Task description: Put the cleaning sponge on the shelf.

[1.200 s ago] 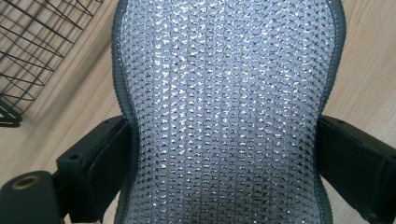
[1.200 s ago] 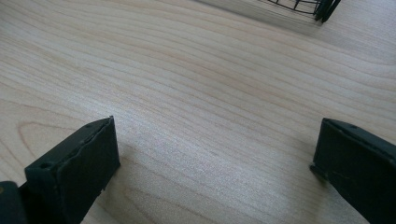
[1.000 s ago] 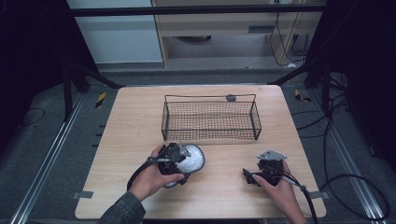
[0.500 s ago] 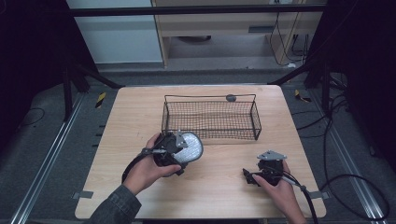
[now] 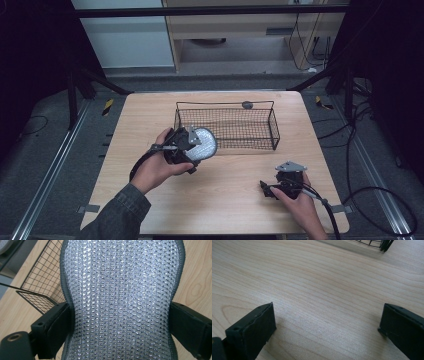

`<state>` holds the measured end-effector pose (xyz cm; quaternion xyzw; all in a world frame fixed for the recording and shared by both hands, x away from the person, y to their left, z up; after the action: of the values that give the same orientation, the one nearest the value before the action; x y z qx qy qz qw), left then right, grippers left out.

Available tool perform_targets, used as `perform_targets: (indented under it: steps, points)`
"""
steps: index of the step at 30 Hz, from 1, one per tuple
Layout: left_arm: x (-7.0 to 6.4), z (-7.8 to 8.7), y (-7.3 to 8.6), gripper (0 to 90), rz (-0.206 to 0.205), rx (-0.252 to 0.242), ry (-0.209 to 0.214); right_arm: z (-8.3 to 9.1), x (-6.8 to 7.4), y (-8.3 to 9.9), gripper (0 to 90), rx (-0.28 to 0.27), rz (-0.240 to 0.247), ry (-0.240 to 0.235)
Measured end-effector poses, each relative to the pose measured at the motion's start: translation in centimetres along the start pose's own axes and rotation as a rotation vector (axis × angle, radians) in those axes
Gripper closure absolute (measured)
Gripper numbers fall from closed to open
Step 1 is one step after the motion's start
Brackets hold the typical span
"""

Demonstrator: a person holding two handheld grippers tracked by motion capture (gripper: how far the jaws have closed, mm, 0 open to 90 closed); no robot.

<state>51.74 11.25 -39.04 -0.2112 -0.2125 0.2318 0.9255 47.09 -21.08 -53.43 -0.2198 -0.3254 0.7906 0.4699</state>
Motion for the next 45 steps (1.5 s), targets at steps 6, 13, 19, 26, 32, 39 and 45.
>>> perform_targets:
  steps: [6,13,19,26,32,39,45]
  points:
    - [0.5,-0.1,-0.7,7.7,-0.013,0.0,-0.009,0.0,0.0,0.0,0.5,0.0,-0.001,0.001]
    - [1.7,-0.3,-1.4,7.8,-0.015,0.002,-0.022,0.0,0.0,0.0,0.5,-0.001,-0.001,0.0]
    - [2.6,-0.4,-2.0,7.9,-0.024,-0.003,-0.039,0.0,0.0,0.0,0.5,-0.001,-0.002,0.001]
    - [3.6,-0.2,-3.2,7.9,-0.032,-0.015,-0.043,0.0,0.0,0.0,0.6,0.0,-0.002,0.002]
    - [4.8,-0.6,-4.1,8.0,-0.035,-0.003,-0.049,0.0,0.1,0.0,0.6,-0.001,-0.006,0.01]
    - [5.7,-1.6,-5.4,8.0,-0.075,0.024,-0.066,0.0,0.1,0.0,0.5,0.005,-0.011,0.02]
    - [5.6,-2.2,-6.9,7.9,-0.113,0.037,-0.087,-0.1,0.1,-0.1,0.5,0.007,-0.009,0.017]
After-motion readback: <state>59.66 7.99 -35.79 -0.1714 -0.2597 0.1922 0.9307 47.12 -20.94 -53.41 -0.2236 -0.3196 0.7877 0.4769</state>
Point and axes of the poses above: each handheld gripper's, and its own axes: z roughly backward along the jaws, y roughly out of its underside, x roughly to its left, the point moved 3 cm from there along -z, roughly forward along the jaws, and after that the axes turned 3 degrees about z, right-handed, at the moved point
